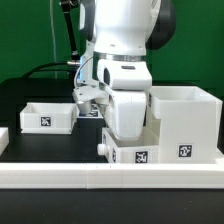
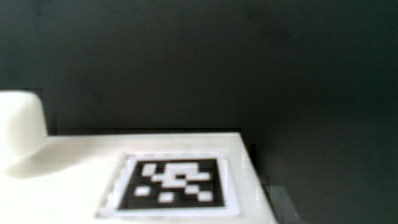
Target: Assemble drawer
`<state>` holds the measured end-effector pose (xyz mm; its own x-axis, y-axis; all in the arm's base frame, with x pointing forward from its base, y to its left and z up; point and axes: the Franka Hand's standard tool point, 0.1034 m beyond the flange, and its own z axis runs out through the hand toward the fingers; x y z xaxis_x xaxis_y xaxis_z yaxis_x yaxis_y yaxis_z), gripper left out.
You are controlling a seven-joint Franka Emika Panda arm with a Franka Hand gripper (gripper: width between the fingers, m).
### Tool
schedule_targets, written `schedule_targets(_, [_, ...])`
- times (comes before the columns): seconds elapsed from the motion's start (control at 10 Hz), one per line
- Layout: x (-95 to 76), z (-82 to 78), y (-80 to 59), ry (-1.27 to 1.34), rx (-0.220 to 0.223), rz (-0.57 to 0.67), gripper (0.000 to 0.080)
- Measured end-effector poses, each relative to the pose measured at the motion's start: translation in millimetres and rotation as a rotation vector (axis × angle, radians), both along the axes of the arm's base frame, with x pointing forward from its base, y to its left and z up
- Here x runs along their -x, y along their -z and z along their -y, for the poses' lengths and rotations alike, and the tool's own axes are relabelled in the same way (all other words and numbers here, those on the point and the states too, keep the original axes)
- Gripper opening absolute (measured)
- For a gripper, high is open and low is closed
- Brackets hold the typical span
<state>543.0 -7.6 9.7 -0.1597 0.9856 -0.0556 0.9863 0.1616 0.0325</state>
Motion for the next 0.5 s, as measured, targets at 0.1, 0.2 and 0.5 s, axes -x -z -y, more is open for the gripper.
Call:
schedule_targets(0.1, [0.1,1.3,0.1,0.002,0.0,0.0,0.0042])
schedule_targets(0.2, [0.1,1.4,0.1,0.003,0.0,0.0,0.0042])
schedule_targets(0.5, [-2.8,-7.6,-0.5,0.06,-0.005,0.004,0.0042])
